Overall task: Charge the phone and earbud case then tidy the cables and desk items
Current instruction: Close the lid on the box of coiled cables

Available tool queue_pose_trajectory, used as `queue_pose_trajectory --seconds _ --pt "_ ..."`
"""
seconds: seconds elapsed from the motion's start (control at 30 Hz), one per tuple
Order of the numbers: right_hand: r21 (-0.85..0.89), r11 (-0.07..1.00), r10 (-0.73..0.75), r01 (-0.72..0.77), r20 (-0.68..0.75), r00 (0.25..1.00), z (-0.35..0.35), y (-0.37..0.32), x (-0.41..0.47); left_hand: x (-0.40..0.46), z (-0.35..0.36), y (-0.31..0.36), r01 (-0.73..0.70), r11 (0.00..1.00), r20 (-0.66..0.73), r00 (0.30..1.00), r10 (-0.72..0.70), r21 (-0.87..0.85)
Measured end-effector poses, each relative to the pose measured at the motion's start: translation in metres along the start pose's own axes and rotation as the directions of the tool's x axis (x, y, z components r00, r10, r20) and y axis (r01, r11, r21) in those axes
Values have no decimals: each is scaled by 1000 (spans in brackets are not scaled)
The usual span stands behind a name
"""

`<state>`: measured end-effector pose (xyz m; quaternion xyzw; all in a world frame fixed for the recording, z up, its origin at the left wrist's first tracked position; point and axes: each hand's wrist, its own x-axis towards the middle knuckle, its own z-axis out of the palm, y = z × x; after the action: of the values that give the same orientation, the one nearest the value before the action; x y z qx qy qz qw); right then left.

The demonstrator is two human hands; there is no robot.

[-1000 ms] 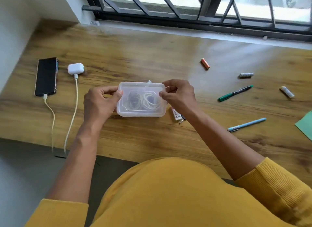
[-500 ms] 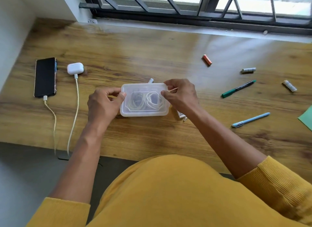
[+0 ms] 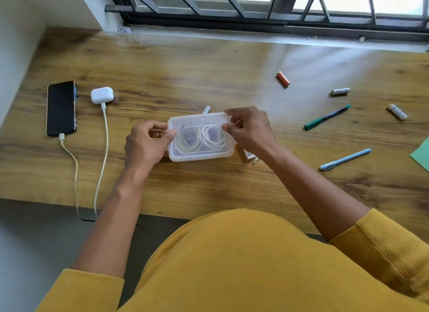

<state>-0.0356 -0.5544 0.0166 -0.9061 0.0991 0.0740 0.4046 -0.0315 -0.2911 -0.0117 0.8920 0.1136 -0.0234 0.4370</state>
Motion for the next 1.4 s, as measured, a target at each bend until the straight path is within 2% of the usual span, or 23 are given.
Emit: queue_pose_trajectory --seconds 0.3,0.63,0.77,1.2,1.4 --pt "-192 981 21 -5 79 997 1 -1 10 14 5 7 103 992 124 988 -93 -75" --pt "-140 988 83 -59 173 981 1 4 20 10 3 16 239 942 267 948 -174 -236" --pt "-73 995 84 -68 240 967 -2 5 27 10 4 23 230 958 327 931 -164 -174" --pt "-170 978 152 -119 194 969 -12 12 26 23 -10 28 201 979 279 942 -188 -18" --pt "-101 968 245 -231 153 957 -18 13 26 25 -13 31 204 977 193 958 -213 63"
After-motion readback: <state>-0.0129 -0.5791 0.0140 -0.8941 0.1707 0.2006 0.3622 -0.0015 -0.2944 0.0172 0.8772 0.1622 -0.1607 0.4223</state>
